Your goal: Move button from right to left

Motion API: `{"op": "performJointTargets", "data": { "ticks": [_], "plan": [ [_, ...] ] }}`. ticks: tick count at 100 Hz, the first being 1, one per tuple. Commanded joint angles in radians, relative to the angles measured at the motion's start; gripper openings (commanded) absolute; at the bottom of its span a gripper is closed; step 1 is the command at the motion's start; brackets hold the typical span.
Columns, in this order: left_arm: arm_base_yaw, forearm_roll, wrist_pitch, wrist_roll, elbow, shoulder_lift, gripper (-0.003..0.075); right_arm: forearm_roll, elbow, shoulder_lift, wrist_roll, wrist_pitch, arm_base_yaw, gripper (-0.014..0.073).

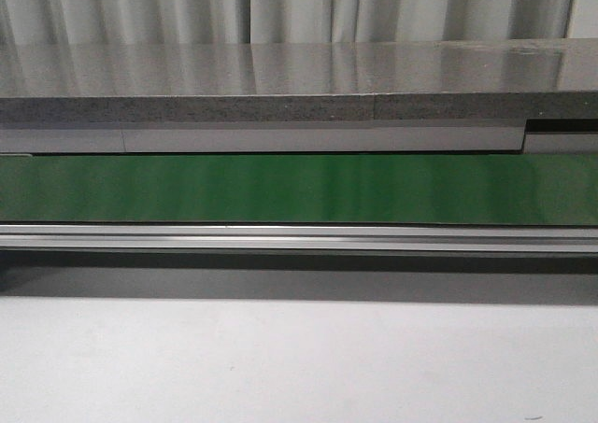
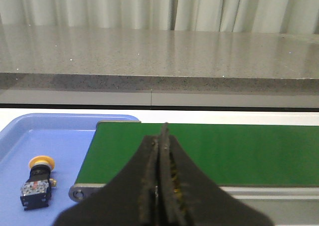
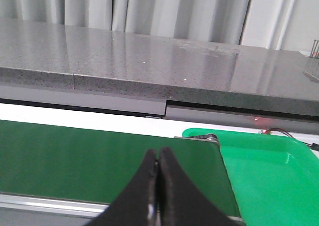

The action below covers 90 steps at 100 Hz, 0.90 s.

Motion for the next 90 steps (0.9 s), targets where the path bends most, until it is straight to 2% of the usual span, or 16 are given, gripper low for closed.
{"op": "performJointTargets", "data": {
  "ticks": [1, 17, 27, 32, 90],
  "plan": [
    [0.009, 0.005, -0.093, -0.014, 0.026, -0.051, -0.0020, -0.008, -0.024, 0.007, 0.004, -0.083, 0.003, -0.0067],
    [0.027, 0.007, -0.093, 0.017, 0.121, -0.181, -0.0020, -0.008, -0.024, 0.007, 0.004, -0.083, 0.003, -0.0067],
    [0.036, -0.003, -0.116, 0.017, 0.172, -0.180, -0.0020, -0.008, -0.024, 0.007, 0.004, -0.083, 0.003, -0.0067],
    [0.035, -0.006, -0.083, 0.017, 0.170, -0.183, -0.0020, -0.008, -0.024, 0.008, 0.004, -0.082, 0.003, -0.0067],
    [0.035, -0.006, -0.071, 0.017, 0.170, -0.183, -0.0020, -0.008, -0.024, 0.008, 0.004, -0.079, 0.003, -0.0067]
  ]
}}
